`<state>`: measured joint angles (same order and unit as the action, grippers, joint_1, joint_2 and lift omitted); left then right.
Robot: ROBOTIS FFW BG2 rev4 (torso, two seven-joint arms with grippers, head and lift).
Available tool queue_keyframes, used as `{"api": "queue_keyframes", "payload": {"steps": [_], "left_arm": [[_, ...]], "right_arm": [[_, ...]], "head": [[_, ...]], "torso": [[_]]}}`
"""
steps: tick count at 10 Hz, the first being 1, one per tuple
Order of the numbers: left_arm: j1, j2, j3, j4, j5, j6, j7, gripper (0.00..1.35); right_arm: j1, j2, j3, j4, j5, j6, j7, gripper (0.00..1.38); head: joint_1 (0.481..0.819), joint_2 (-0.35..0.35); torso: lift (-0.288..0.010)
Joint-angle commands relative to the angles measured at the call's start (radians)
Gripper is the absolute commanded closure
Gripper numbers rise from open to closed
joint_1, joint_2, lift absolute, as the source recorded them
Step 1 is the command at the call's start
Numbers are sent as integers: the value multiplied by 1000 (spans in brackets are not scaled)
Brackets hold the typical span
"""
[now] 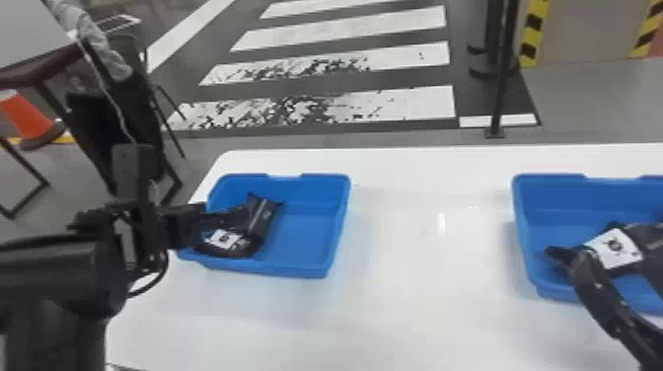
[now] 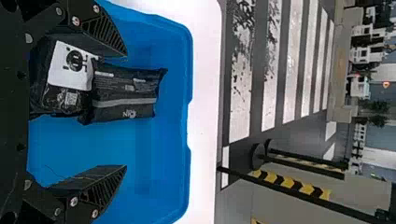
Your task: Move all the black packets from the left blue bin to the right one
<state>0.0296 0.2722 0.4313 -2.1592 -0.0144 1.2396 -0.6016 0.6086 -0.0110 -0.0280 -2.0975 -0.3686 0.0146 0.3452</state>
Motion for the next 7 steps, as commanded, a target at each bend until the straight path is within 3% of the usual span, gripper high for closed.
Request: {"api": "queue_keyframes", "payload": {"steps": [1, 7], "left_arm": [[-62, 9, -36, 109, -29, 7, 3, 231], [-297, 24, -176, 504, -109, -17, 39, 226]], "right_arm": [[0, -1, 0, 8, -8, 0, 0, 305], [-7, -6, 10, 17, -22, 10, 2, 305]], "head": [[695, 299], [695, 295]], "torso": [[-185], [-185]]}}
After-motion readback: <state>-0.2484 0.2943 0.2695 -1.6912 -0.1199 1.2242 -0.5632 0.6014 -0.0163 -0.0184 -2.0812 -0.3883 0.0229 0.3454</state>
